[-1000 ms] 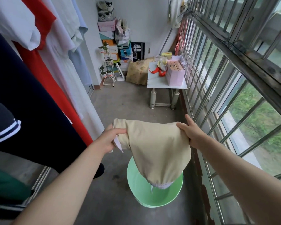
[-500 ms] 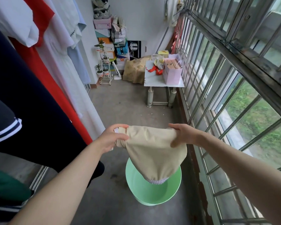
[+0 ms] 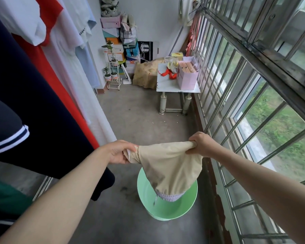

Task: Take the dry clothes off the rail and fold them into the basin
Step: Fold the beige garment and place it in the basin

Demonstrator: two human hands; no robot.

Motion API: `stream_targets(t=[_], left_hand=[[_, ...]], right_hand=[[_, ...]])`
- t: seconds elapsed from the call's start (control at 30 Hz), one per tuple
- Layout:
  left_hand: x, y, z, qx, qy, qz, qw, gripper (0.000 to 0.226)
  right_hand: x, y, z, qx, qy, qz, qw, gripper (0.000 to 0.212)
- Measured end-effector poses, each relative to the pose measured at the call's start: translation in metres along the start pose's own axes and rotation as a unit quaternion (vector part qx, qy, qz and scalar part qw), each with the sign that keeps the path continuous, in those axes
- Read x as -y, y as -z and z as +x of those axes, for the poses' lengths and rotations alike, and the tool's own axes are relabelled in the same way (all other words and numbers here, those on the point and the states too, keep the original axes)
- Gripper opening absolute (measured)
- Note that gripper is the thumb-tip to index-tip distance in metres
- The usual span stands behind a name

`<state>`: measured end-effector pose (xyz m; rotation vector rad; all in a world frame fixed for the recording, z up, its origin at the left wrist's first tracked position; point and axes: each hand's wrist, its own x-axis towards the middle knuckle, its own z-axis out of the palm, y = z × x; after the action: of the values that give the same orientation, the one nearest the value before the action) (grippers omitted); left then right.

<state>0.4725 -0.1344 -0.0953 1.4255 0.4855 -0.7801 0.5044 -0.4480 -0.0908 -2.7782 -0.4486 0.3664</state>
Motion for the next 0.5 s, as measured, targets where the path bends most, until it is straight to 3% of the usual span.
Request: stream_targets(t=[0.13,0.27,0.5], left_hand=[[0.004,0.007,0.003,-0.003,0.02,0.029,0.999,0.043],[0.012,0.001,0.023,-0.033,0.028,-0.065,0.997,0.025],[0.031,-0.016,0.07,-0.09,0.0,-0.141,0.986,0.038]], right_hand=[[0.004,-0.013,0.002,0.021,-0.044,-0.006,0.999,0.033],[0.004,-0.031,0.002,0.021,-0.11,-0.016,0.994,0.03],[-0.009,-0.066,0.007,0.002,-0.109,0.061,0.992,0.017]])
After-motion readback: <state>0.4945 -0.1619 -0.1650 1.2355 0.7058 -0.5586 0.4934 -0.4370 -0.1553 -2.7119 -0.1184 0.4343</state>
